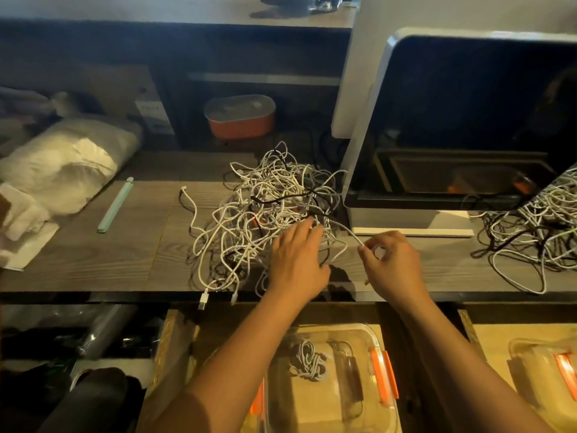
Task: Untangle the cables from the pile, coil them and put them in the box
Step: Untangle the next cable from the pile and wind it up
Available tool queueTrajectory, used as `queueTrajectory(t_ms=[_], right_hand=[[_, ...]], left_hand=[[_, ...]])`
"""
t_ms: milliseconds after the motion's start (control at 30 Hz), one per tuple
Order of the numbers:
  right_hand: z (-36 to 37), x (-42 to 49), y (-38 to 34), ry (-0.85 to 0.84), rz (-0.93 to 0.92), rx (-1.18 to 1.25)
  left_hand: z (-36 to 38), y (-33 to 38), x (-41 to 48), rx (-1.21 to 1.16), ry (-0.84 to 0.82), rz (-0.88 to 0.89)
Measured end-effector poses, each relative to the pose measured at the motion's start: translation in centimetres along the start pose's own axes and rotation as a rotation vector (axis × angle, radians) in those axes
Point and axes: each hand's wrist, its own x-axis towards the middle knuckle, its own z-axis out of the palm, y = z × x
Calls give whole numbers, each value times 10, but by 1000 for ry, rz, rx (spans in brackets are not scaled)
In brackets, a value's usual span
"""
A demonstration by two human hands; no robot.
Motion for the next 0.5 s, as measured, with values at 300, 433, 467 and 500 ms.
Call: queueTrajectory(t_ms=[300,433,467,500], right_hand=[[-1,-6,-10,-165,-93,460],[3,-6,-20,-87,191,898],[1,-6,-23,-48,255,978],[-2,-7,-27,-10,285,1049]], left_hand=[[33,20,46,-456,-94,-92],[42,13,52,-540,-21,-75],[44,11,56,-409,-32,-78],[48,8,60,-327,-33,-81]])
